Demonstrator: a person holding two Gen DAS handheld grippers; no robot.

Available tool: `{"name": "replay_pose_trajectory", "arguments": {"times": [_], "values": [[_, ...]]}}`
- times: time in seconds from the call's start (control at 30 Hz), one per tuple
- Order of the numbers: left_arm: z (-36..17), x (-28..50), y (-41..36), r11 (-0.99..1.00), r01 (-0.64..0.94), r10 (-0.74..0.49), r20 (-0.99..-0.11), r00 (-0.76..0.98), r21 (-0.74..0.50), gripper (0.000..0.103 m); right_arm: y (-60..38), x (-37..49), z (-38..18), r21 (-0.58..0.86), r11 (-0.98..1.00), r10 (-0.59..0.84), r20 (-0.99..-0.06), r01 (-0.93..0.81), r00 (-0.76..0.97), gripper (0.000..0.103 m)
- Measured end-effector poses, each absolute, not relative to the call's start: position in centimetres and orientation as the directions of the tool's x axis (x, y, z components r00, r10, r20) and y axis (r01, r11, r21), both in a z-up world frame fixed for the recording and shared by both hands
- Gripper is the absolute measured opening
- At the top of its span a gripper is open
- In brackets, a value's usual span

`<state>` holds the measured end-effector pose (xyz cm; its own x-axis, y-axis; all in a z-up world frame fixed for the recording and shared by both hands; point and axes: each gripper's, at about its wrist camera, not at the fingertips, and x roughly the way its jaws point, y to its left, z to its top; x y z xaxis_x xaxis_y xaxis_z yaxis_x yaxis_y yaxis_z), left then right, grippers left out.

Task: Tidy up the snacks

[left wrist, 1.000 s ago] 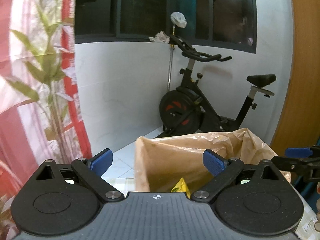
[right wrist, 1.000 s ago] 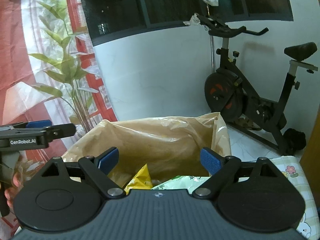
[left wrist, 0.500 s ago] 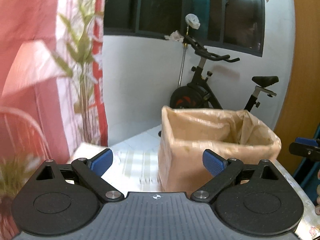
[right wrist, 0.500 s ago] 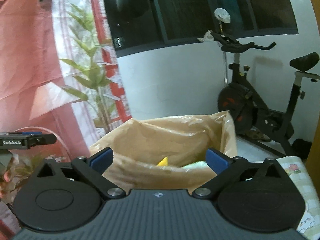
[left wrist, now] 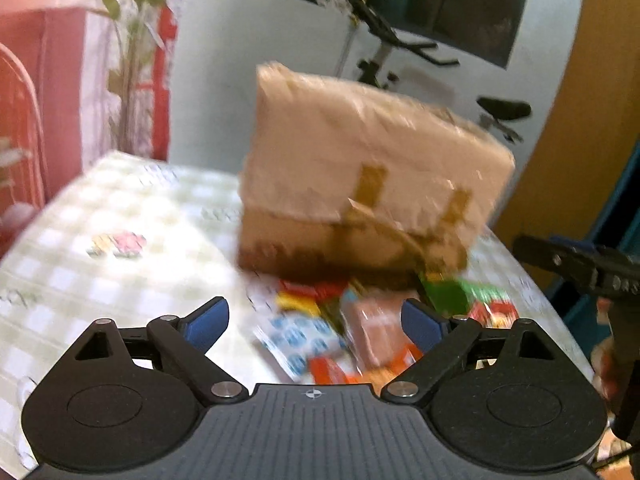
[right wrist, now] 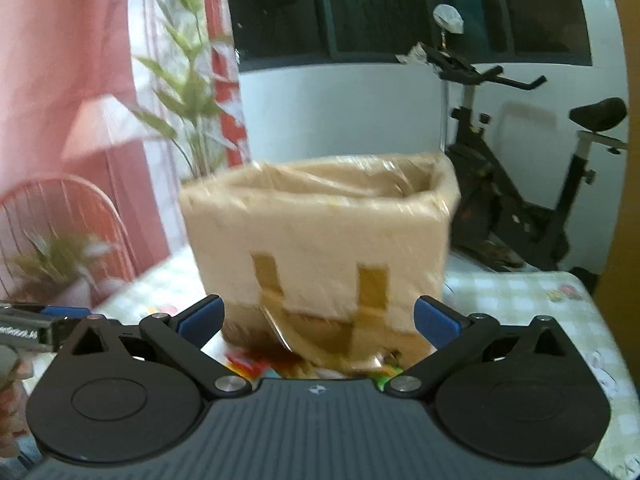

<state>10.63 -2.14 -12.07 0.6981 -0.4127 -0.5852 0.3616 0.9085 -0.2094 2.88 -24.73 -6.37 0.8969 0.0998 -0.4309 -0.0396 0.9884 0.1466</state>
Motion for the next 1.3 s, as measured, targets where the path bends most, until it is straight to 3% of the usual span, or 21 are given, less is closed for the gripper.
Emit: {"name": "replay_pose_trajectory", "arguments": {"times": [0.33,0.97,1.2,1.3], "values": [[-15.4,10.3,-4.7,0.872,0.438,-0.464,-0.654,0.597,-0.218,0.094,-25.6,2.0,-9.4,0.163,0.986,0.045,-0.472,0.038,0.881,0.103],[-21.5,11.5,-7.8,0.857,0.419,-0.468,-0.795,0.387,-0.301,0.098,-27.5,2.0,-11.4,0.260,0.964,0.079,-0.498,0.062,0.864,0.103],[-20.9,11.5,-6.3,0.838,0.414,-0.521,-0.747,0.413,-0.356,0.077,-27.4,2.3,-11.7,0.256,0.964,0.075,-0.517,0.070,0.853,0.103],[-19.4,11.0,-5.6,0.831,0.421,-0.540,-0.705,0.460,-0.363,0.075,-27.6,2.4,-11.8,0.241,0.966,0.055,-0.530,0.089,0.846,0.103]]}}
